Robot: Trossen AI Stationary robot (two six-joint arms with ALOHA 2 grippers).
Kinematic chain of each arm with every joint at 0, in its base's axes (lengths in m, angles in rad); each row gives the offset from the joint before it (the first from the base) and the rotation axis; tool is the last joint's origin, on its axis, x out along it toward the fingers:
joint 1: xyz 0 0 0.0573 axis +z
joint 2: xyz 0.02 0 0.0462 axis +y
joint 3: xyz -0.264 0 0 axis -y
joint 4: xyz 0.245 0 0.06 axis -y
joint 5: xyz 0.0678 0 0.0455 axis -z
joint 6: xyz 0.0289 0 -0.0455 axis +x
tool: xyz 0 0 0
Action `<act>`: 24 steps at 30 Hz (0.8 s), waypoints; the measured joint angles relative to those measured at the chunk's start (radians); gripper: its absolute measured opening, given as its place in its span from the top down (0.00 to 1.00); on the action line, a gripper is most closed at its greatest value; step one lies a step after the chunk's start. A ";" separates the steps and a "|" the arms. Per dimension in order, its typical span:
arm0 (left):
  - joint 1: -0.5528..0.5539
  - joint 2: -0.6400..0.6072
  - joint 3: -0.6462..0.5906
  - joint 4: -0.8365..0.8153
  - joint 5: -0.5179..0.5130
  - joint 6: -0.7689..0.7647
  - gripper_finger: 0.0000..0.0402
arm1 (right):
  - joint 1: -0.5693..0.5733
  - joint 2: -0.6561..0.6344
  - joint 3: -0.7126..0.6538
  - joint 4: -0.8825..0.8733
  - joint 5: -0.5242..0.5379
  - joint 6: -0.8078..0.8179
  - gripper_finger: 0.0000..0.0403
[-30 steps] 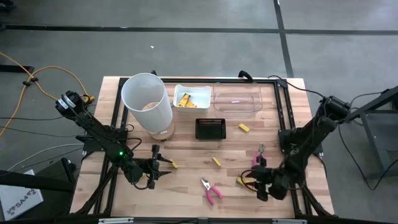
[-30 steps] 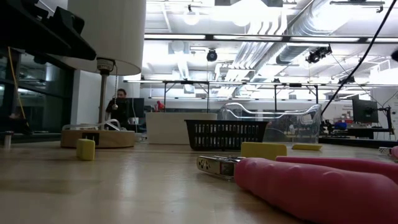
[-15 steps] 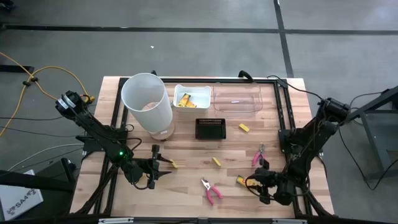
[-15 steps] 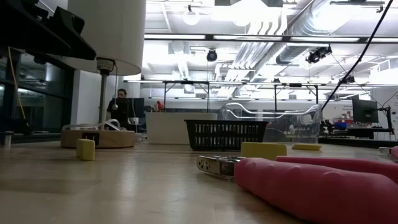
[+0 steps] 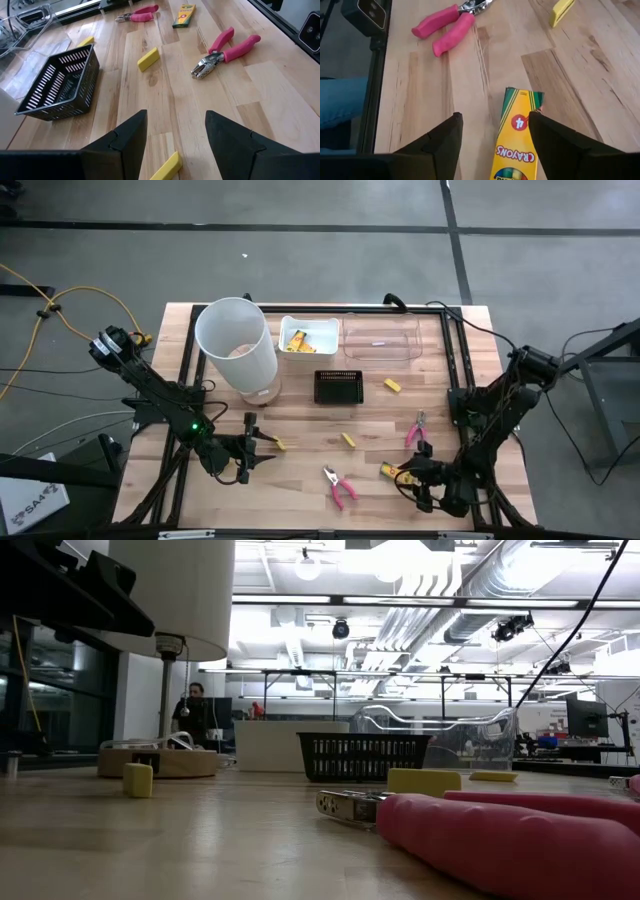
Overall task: Pick & Place School Supplies
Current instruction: Put the yellow crayon box into the white bin
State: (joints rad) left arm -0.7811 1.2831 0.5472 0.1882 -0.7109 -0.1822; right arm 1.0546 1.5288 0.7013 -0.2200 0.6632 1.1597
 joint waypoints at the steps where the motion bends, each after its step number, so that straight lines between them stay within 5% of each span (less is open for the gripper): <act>1: 0.000 0.000 0.000 0.000 0.000 0.000 0.52 | 0.000 0.000 0.000 0.000 0.000 0.000 0.45; 24: 0.000 0.000 0.000 0.000 0.000 0.000 0.52 | 0.058 0.061 0.000 -0.121 -0.007 0.051 0.45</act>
State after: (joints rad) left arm -0.7811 1.2831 0.5472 0.1883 -0.7106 -0.1824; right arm 1.1130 1.5898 0.7013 -0.3412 0.6562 1.2106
